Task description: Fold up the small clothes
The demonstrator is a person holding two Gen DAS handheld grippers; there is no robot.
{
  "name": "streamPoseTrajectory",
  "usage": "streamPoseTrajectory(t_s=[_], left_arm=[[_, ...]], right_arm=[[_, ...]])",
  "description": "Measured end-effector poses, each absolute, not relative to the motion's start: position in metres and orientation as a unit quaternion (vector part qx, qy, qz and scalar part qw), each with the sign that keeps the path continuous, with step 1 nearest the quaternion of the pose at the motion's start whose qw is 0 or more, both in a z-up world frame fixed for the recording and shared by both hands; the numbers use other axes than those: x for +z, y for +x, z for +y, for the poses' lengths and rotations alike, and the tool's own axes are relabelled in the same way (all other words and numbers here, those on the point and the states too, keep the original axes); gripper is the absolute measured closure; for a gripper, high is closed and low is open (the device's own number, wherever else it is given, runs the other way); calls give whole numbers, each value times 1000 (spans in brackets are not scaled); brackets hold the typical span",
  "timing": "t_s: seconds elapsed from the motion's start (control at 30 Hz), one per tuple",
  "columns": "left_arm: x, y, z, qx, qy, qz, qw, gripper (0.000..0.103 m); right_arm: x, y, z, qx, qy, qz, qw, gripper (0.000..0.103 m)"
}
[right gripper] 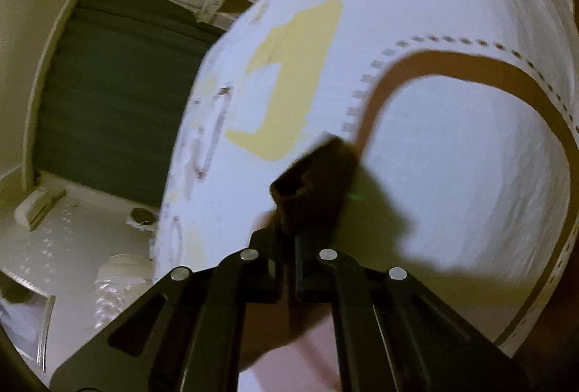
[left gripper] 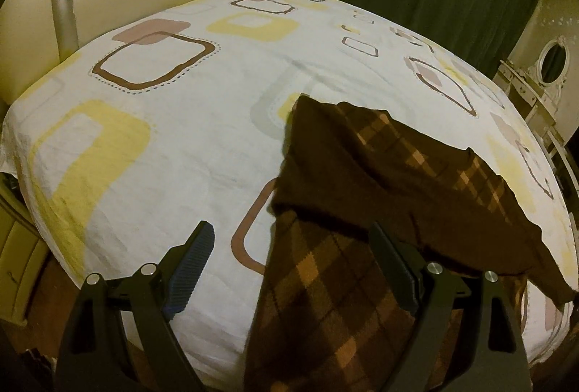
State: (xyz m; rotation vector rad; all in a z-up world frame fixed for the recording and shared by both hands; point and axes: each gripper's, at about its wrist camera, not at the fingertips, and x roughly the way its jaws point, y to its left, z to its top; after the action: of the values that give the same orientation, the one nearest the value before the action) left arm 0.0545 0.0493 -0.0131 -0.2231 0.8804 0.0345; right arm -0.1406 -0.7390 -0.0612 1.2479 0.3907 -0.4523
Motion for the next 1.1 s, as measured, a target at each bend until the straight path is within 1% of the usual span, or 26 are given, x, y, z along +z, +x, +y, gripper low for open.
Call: streamPoseTrajectory(t_s=[0.27, 0.5, 0.93, 1.1], left_arm=[[-8, 53, 49, 11, -110, 428, 897, 17], [0, 51, 46, 4, -108, 424, 899, 17], [8, 53, 57, 6, -128, 415, 901, 17], [10, 54, 67, 13, -137, 410, 902, 17]], right_arm=[[28, -103, -682, -111, 524, 156, 830, 100], [76, -50, -601, -23, 470, 177, 865, 100], [81, 37, -422, 102, 402, 262, 871, 100], [67, 64, -350, 138, 361, 300, 872, 99]])
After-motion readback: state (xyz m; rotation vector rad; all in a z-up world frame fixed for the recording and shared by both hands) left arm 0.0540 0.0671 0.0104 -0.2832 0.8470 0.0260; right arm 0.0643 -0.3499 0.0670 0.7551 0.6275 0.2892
